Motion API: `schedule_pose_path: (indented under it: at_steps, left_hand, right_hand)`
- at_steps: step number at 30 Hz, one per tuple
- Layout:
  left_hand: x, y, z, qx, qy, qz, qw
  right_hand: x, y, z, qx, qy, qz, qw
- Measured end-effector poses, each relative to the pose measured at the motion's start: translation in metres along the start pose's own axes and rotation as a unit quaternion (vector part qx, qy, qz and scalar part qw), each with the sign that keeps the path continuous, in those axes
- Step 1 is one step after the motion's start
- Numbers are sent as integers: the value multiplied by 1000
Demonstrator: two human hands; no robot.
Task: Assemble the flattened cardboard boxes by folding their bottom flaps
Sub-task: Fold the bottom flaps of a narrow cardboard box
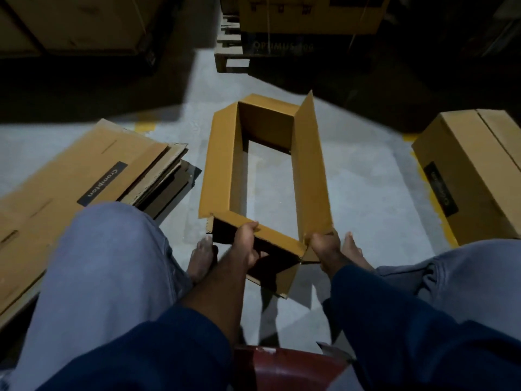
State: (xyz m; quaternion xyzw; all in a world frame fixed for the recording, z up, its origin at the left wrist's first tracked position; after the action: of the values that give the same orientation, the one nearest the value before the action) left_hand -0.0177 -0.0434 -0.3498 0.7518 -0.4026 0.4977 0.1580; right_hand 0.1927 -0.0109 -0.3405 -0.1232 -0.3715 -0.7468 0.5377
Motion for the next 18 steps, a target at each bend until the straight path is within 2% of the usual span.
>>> schedule_pose_path:
  at_steps: [3, 6, 8, 10, 13, 14, 16, 18]
  left_hand:
    - [-2, -3, -20, -7, -47, -22, 999]
    - [12, -7, -42, -52, -102, -27, 993]
    - [33, -17, -60, -83, -144, 7, 986]
    - [46, -28, -75, -174, -172, 30, 969]
    - [56, -41, -92, -354, -212, 20, 911]
    - [58, -41, -96, -409, -213, 2, 887]
    - [58, -37, -97, -536, -217, -24, 816]
    - [53, -25, -93, -613, -231, -59, 753]
  right_hand:
    - [16, -22, 6, 60, 111, 35, 991]
    - [33, -29, 15, 163, 209, 71, 962]
    - [52, -35, 27, 190, 266, 115, 938]
    - [62, -45, 33, 225, 305, 149, 913]
    - [86, -59, 43, 281, 359, 212, 864]
    - [93, -62, 44, 289, 346, 242, 859]
    - [102, -68, 38, 313, 282, 335, 843]
    - [100, -74, 27, 386, 201, 428, 792]
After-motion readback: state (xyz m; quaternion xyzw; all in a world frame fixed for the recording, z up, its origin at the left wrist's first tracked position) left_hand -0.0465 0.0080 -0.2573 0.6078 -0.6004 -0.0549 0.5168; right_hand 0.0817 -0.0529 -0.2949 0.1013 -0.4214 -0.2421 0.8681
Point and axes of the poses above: each hand's wrist, its own x-axis away from the middle knuckle, its own y-axis out of the back of the hand, z = x × y, the point moved 5 cm from there along -x, towards the middle knuckle, and after that the axes turned 5 degrees about -z, right-handed, at the moved point
